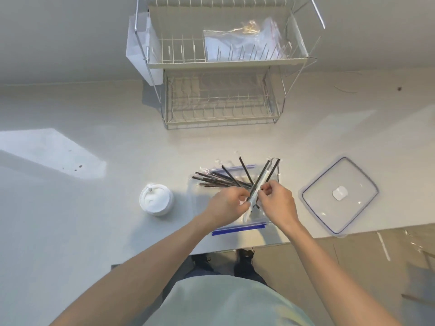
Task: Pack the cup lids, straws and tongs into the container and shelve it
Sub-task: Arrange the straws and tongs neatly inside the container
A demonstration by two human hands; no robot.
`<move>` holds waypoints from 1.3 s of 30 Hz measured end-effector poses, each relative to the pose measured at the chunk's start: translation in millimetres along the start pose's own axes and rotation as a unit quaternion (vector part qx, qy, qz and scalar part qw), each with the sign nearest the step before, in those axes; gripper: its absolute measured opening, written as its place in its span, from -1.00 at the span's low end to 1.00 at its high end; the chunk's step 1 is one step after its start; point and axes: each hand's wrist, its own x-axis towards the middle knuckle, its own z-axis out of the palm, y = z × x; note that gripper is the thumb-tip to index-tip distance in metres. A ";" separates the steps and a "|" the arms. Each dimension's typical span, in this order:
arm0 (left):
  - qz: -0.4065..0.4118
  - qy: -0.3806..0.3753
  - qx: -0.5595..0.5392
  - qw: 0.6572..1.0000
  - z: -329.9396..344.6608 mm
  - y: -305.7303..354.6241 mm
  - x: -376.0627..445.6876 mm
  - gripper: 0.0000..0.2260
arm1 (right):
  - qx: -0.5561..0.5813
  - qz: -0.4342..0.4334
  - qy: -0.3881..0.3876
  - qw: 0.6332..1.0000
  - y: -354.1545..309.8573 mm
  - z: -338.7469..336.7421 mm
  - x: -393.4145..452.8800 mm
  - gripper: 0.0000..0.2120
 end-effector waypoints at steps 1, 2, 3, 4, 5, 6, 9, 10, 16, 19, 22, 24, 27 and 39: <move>-0.011 -0.016 0.004 1.000 5.8 4.7 0.9 -0.68 | -0.009 0.002 0.011 1.000 5.2 -2.4 0.9 -0.88; -0.019 -0.028 0.008 0.999 10.6 9.4 1.8 -0.66 | -0.017 0.004 0.025 1.000 10.3 -4.8 1.8 -0.85; -0.027 -0.037 0.010 0.999 14.4 12.9 2.6 -0.66 | -0.027 0.006 0.041 0.999 13.9 -6.6 2.8 -0.80; -0.038 -0.045 0.009 0.998 18.2 16.1 3.8 -0.66 | -0.038 0.012 0.055 0.998 18.1 -8.4 4.1 -0.76; -0.050 -0.050 0.004 0.997 21.1 18.7 5.8 -0.66 | -0.048 0.020 0.064 0.997 21.2 -10.4 5.9 -0.74; -0.065 -0.050 -0.001 0.997 23.5 20.7 7.2 -0.66 | -0.054 0.032 0.065 0.996 23.8 -11.9 8.0 -0.71; -0.099 -0.035 -0.008 0.994 29.8 22.3 12.4 -0.66 | -0.064 0.046 0.038 0.996 28.3 -15.5 16.7 -0.73; -0.105 -0.027 -0.004 0.994 30.9 23.5 13.8 -0.67 | -0.068 0.043 0.029 0.996 28.3 -17.4 19.5 -0.76; -0.114 0.007 0.045 0.992 31.1 31.1 17.7 -0.67 | -0.050 0.012 0.029 0.998 34.0 -20.1 22.2 -0.75; -0.120 -0.005 0.030 0.992 35.8 31.2 19.0 -0.67 | 0.025 0.036 0.004 0.999 40.2 -19.9 21.5 -0.62; -0.125 0.001 0.016 0.992 39.3 32.4 20.3 -0.73 | 0.097 0.075 -0.019 0.992 43.9 -25.4 25.1 -0.61; -0.118 0.014 0.022 0.993 41.4 32.0 20.7 -0.77 | 0.102 0.064 -0.013 0.993 45.5 -28.8 28.5 -0.69; -0.108 0.055 0.005 0.993 42.1 32.9 19.3 -0.83 | 0.151 0.043 -0.005 0.988 42.1 -35.5 30.2 -0.83; -0.001 0.194 0.032 0.980 15.3 93.7 35.5 -0.82 | 0.267 -0.031 0.108 0.957 34.9 -90.0 39.4 -0.90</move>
